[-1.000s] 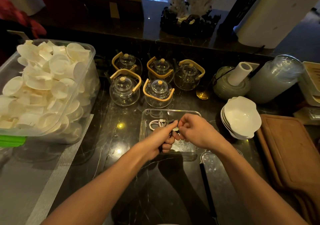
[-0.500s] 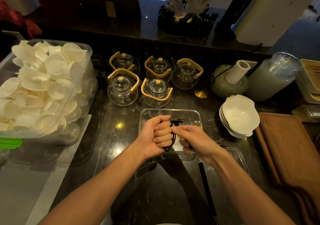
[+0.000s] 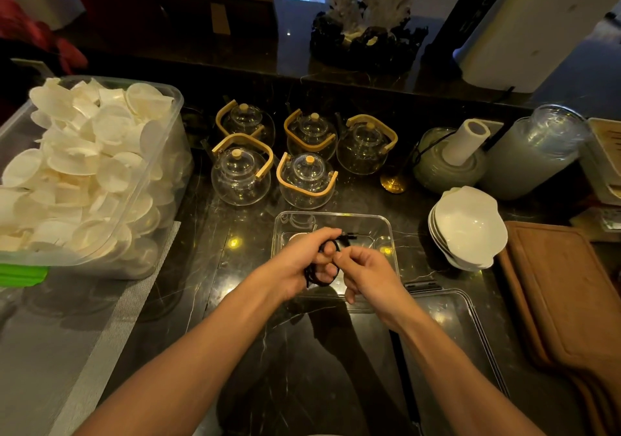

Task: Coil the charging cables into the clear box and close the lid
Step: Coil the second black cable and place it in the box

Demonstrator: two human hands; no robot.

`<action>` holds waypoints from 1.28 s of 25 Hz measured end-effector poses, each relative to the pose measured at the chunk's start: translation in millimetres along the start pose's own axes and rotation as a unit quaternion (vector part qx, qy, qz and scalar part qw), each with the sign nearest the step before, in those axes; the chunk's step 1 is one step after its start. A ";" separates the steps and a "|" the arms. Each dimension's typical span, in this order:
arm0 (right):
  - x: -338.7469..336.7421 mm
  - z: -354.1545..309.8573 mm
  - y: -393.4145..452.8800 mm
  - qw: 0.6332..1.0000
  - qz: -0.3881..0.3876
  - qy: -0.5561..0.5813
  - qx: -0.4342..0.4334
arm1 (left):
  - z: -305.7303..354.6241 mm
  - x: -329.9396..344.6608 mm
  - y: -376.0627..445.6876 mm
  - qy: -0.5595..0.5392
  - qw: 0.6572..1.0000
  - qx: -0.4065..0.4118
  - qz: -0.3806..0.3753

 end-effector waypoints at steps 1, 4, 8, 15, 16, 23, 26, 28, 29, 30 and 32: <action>-2.0 -0.2 -0.4 1.000 0.011 0.002 -0.002 | 3.2 -6.1 -0.7 0.046 0.998 0.018 0.034; -6.8 -1.2 -1.0 1.000 0.020 0.014 -0.001 | 6.1 -12.3 -0.2 0.057 0.994 0.066 0.066; -6.2 -2.4 -1.2 0.998 -0.003 0.069 0.007 | -4.9 -4.5 8.0 -0.109 0.993 0.053 0.000; -43.6 -5.4 -22.2 0.838 -0.071 0.540 -0.044 | 0.5 -10.8 10.2 -0.263 0.963 0.015 -0.053; -44.6 -12.9 -27.0 0.817 -0.103 0.563 -0.071 | -0.2 -12.4 10.7 -0.255 0.966 0.014 -0.046; -69.1 -7.2 -15.3 0.916 -0.010 0.398 -0.048 | 0.7 -6.7 8.4 -0.226 0.973 0.004 -0.051; -60.2 2.1 -4.2 0.959 0.019 0.282 0.006 | 2.2 4.4 6.6 -0.210 0.974 0.007 -0.078; -47.3 6.7 0.9 0.949 0.003 0.314 0.040 | 2.1 8.3 5.8 -0.211 0.973 0.012 -0.089; -41.6 8.0 2.2 0.951 -0.005 0.306 0.055 | 2.1 9.8 5.5 -0.211 0.973 0.013 -0.094; -36.6 8.1 3.8 0.960 -0.011 0.270 0.068 | 2.1 11.0 5.6 -0.213 0.972 0.013 -0.098; -26.9 7.2 6.1 0.987 -0.020 0.136 0.081 | 1.2 10.7 6.3 -0.230 0.968 0.010 -0.100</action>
Point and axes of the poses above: each hand's wrist, its own y-axis towards the middle knuckle, its own x-axis out of the palm, z = x × y, the point moved 8 cm from there along y, towards the middle knuckle, and after that the axes turned 7 degrees about -z, right-handed, at the moved point
